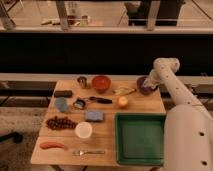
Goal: Wipe purple bowl with towel
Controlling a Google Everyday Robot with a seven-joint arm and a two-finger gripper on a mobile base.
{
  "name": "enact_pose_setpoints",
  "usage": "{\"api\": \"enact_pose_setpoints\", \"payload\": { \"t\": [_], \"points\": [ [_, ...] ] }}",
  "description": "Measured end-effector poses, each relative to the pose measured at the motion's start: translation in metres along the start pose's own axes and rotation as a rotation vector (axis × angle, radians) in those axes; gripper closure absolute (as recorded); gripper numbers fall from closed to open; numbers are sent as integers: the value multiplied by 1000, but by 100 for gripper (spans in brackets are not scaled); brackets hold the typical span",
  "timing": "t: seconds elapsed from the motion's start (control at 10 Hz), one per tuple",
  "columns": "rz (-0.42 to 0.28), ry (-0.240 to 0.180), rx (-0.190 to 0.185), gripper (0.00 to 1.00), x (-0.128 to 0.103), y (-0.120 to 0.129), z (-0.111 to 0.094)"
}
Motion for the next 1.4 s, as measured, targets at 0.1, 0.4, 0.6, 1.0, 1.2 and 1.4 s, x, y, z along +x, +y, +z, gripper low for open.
{"api": "enact_pose_setpoints", "payload": {
  "t": [0.1,0.4,0.6,1.0,1.2,1.4],
  "points": [
    [-1,1,2,98,0,-2,2],
    [-10,-3,2,98,-5,-7,7],
    [-24,-11,-4,98,-14,-9,12],
    [-51,-43,-20,98,-31,-10,22],
    [-66,-59,-24,98,-38,-8,22],
    [-81,-56,-21,98,-43,-5,16]
  ]
}}
